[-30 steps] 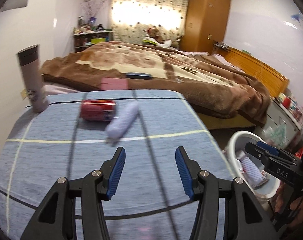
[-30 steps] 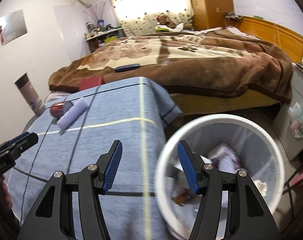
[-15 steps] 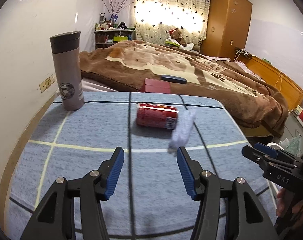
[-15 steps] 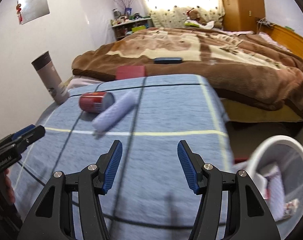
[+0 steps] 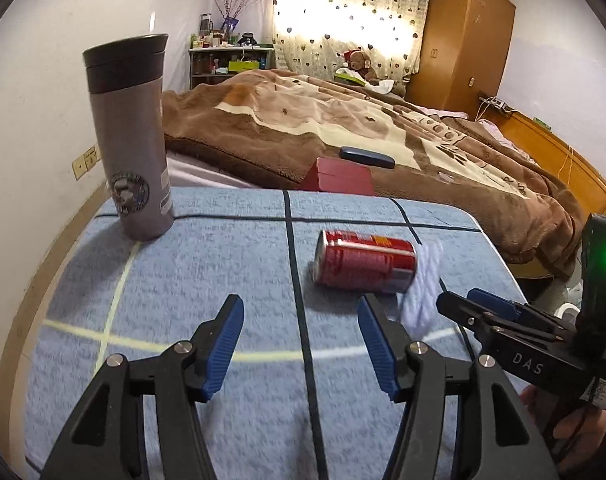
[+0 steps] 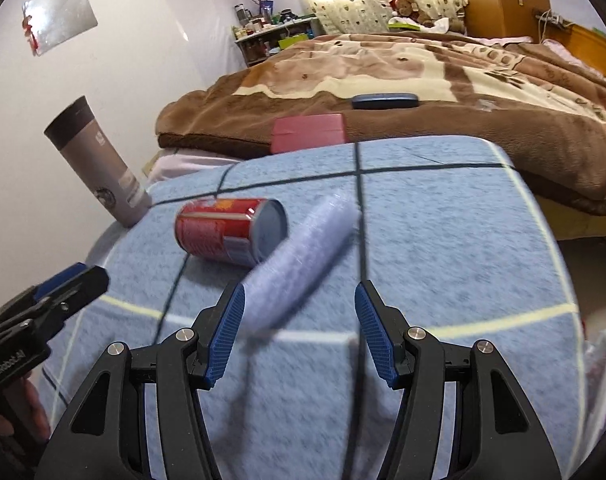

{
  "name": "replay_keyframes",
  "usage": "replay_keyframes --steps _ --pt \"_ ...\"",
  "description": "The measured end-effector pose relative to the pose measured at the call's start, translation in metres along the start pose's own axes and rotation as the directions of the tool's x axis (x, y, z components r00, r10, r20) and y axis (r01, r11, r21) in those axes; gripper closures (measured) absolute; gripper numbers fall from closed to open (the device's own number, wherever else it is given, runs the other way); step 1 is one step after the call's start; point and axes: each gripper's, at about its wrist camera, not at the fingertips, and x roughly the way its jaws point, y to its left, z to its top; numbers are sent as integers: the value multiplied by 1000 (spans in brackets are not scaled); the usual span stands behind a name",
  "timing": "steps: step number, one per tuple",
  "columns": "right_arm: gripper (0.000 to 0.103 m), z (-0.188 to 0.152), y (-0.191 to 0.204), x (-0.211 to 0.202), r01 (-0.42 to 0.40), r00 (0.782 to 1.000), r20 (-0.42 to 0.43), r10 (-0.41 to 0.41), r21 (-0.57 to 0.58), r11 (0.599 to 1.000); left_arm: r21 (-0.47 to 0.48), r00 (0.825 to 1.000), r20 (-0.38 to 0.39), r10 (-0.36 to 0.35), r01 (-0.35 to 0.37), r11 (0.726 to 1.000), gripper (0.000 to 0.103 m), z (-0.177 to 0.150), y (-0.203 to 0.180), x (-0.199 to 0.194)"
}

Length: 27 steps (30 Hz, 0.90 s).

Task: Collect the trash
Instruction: 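Grasp the clear bubble wrap with the right tool while the left tool grasps the red can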

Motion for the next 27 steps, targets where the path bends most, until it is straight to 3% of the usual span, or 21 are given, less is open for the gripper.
replay_keyframes --steps 7,12,14,16,18,21,23,27 --pt "44 11 -1 22 86 996 -35 -85 33 996 33 1000 -2 -11 11 999 42 14 -1 15" --pt "44 9 -3 29 52 996 -77 -48 53 997 49 1000 -22 -23 24 999 41 23 -5 30" --pt "55 10 -3 28 53 996 -75 -49 50 997 65 999 -27 -40 42 997 41 26 -8 34" --pt "74 10 -4 26 37 997 -74 -33 54 998 74 998 -45 -53 57 996 41 29 -10 40" --pt "81 10 -6 22 39 996 -76 -34 56 998 123 997 -56 -54 61 991 41 30 -18 43" --pt "84 9 -6 15 74 995 -69 -73 10 997 225 994 -77 -82 98 969 39 28 -31 42" --pt "84 8 -11 9 77 995 -67 -76 5 997 295 995 -77 -58 78 952 36 29 -37 43" --pt "84 7 -25 3 85 994 -67 -84 20 996 357 995 -75 -65 88 930 35 35 -44 47"
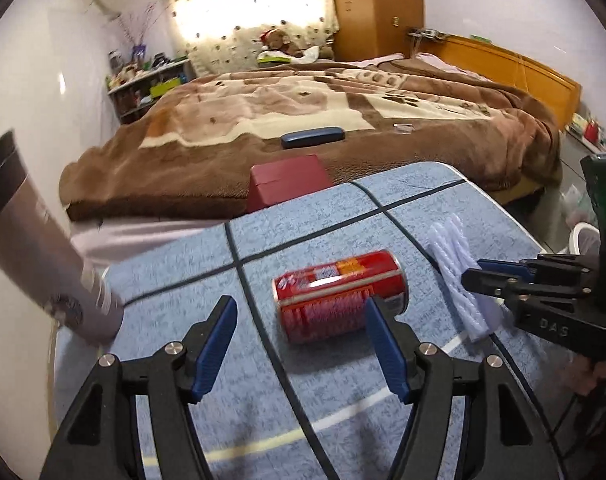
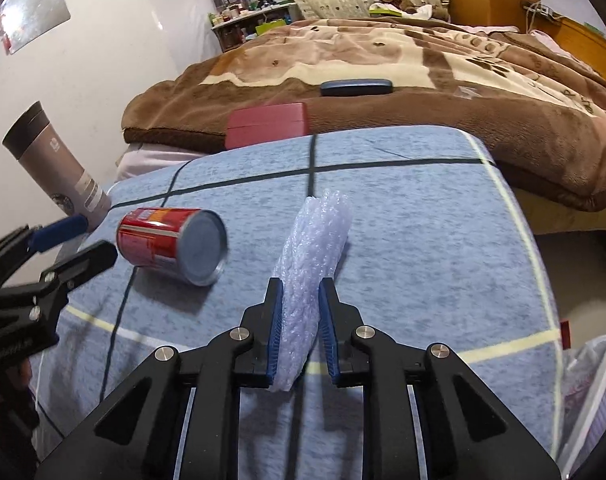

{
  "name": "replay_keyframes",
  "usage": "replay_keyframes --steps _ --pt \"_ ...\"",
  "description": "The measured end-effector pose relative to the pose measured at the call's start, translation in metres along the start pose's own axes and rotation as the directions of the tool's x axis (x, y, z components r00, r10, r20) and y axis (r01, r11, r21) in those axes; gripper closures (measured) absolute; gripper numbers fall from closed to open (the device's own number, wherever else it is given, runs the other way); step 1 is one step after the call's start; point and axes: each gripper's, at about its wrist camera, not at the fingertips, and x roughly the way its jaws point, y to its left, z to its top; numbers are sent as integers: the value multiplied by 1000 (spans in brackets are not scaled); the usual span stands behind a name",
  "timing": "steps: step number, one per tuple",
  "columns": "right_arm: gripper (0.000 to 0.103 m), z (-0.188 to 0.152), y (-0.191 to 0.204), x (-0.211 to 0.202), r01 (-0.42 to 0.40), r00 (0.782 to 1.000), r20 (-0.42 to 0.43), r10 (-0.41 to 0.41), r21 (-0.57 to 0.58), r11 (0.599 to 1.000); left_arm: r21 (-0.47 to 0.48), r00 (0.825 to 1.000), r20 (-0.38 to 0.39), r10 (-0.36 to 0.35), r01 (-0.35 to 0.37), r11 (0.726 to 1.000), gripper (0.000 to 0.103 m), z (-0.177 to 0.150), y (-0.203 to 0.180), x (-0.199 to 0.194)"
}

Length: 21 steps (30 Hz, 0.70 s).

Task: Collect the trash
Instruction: 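Grasp the clear bubble wrap with the right tool while the left tool grasps the red can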

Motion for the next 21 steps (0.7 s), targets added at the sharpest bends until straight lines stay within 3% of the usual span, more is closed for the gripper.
replay_keyframes --steps 9,21 --pt "84 2 -12 0 -13 1000 3 12 27 1000 147 996 -33 -81 85 986 35 16 -16 23" --pt "84 -1 -22 -3 -21 1000 7 21 46 999 132 981 -125 -149 165 977 35 6 -32 35"
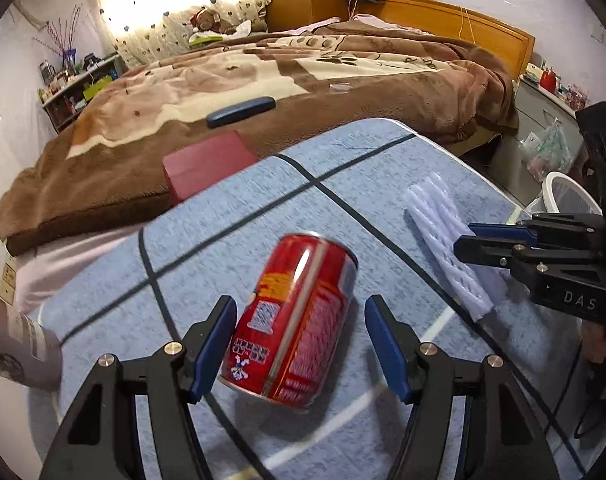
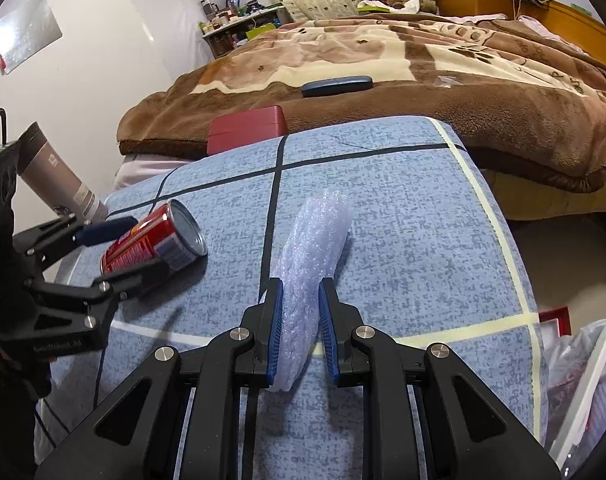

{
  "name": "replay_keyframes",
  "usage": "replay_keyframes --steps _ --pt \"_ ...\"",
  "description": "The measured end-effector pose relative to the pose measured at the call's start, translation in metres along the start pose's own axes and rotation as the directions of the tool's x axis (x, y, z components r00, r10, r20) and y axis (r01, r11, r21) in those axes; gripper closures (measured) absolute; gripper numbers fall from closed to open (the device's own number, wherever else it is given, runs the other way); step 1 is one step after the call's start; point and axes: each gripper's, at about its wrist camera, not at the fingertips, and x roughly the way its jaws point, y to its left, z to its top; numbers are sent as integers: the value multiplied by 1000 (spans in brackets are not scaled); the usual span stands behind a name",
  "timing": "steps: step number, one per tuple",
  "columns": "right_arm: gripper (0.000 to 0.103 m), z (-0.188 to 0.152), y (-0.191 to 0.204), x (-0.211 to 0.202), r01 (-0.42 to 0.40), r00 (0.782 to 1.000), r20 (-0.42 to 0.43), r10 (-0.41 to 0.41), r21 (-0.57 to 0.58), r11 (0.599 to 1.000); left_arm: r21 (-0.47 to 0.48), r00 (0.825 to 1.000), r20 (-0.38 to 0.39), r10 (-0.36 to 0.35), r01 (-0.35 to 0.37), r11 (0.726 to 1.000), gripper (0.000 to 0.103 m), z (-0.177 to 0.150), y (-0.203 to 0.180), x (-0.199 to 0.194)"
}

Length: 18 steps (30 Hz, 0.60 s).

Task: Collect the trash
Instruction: 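Grasp the clear bubble wrap with the right tool while the left tool grasps the red can, then carry the bubble wrap and red can over the wastebasket with both tools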

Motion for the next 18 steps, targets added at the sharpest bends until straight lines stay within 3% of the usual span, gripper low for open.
replay_keyframes --steps 11,13,18 --pt "84 -2 -4 -4 25 1000 4 -25 -17 1000 -101 1000 -3 -13 13 995 35 5 -6 13" --pt "84 -1 -5 -3 21 1000 3 -21 -9 1000 -136 1000 -2 -23 23 990 47 5 -4 14" --pt "84 -1 -6 -3 18 1000 7 -18 -15 1000 -170 1000 5 5 -4 985 48 0 -6 13"
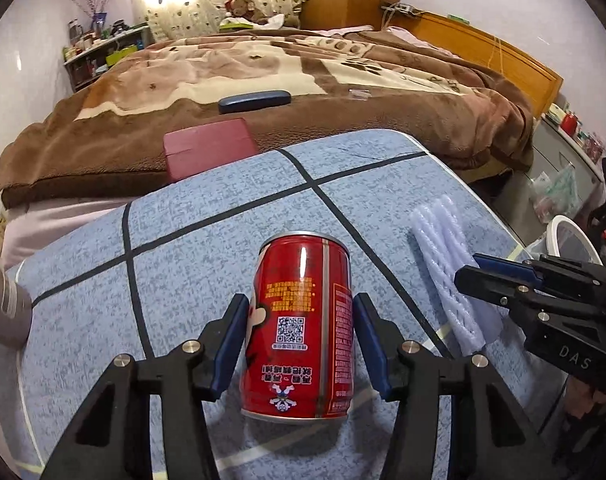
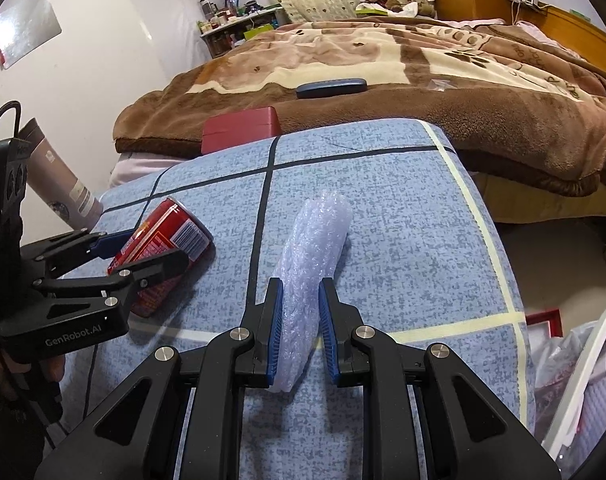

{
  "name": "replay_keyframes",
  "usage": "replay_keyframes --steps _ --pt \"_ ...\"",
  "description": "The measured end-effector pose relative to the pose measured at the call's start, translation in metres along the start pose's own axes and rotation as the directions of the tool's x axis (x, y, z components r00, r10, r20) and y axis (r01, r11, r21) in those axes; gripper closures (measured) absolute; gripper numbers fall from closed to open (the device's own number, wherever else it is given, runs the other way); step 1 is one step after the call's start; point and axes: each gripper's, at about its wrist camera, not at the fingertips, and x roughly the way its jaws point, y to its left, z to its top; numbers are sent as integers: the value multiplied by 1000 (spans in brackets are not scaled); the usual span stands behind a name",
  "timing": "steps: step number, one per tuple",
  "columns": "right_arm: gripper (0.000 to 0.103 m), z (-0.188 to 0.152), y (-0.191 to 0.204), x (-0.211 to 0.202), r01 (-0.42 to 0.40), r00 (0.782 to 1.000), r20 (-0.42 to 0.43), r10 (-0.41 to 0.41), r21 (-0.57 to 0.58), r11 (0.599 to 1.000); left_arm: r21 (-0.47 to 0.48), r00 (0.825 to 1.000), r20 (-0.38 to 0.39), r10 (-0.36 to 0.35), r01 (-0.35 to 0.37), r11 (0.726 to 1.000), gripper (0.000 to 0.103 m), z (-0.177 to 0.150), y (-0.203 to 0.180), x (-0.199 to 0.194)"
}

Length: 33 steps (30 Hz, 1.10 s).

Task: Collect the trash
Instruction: 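Carry the bubble wrap and red can over the wastebasket with both tools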

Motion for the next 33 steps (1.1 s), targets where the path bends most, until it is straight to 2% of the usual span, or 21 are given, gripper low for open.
replay_keyframes --steps 10,19,33 --pt "85 -4 -1 -16 -11 1000 23 11 -4 1000 -51 999 27 32 -31 998 48 -16 -14 -22" --pt "85 -12 -5 -42 -21 998 52 21 -1 1000 -57 997 79 23 -18 998 48 -27 -39 -57" --pt "85 -28 -35 -105 -2 990 143 -2 25 1000 -28 990 143 12 -8 1000 48 -36 -102 -101"
